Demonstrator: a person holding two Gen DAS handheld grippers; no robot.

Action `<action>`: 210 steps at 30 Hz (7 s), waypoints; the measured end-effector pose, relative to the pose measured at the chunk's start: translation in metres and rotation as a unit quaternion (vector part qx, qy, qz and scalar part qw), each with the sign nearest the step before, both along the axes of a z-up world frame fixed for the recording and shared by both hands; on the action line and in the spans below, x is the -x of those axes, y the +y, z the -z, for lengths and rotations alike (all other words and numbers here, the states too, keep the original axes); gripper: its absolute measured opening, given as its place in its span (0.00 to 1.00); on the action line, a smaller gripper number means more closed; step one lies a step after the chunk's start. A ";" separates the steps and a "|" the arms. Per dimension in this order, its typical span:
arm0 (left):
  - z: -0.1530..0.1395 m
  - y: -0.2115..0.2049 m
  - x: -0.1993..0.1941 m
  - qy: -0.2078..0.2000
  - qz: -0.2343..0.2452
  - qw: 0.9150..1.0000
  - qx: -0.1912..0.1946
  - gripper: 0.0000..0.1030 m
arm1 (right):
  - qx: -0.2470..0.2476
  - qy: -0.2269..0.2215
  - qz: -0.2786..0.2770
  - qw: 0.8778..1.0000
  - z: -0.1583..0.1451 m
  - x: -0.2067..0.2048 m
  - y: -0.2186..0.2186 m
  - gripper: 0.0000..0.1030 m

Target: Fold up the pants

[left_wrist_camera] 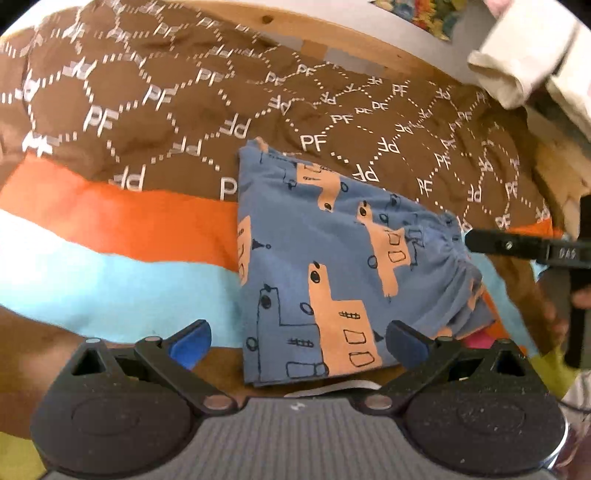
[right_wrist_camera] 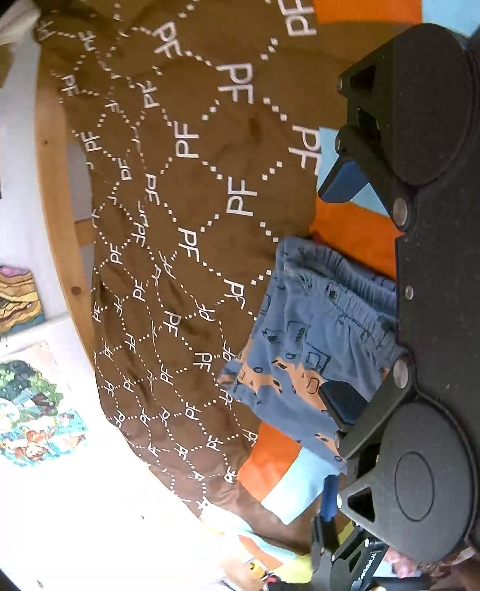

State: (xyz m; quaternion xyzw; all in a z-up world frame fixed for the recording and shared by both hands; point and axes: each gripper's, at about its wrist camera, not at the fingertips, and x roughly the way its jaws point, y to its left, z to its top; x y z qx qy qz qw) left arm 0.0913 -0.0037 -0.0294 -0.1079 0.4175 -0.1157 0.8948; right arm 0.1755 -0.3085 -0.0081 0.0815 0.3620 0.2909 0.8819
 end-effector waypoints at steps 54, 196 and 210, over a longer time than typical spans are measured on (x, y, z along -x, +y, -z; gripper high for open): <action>0.000 0.006 -0.022 0.068 -0.046 0.996 0.033 0.18 | -0.087 0.049 0.087 0.991 0.033 -0.021 0.002 0.24; -0.048 -0.038 0.018 -0.160 -0.054 0.981 -0.098 1.00 | 0.117 -0.177 0.236 0.948 -0.049 0.119 0.019 0.99; -0.029 -0.029 0.027 -0.126 -0.064 0.983 -0.120 1.00 | 0.112 -0.146 0.209 0.960 -0.030 0.117 0.028 0.99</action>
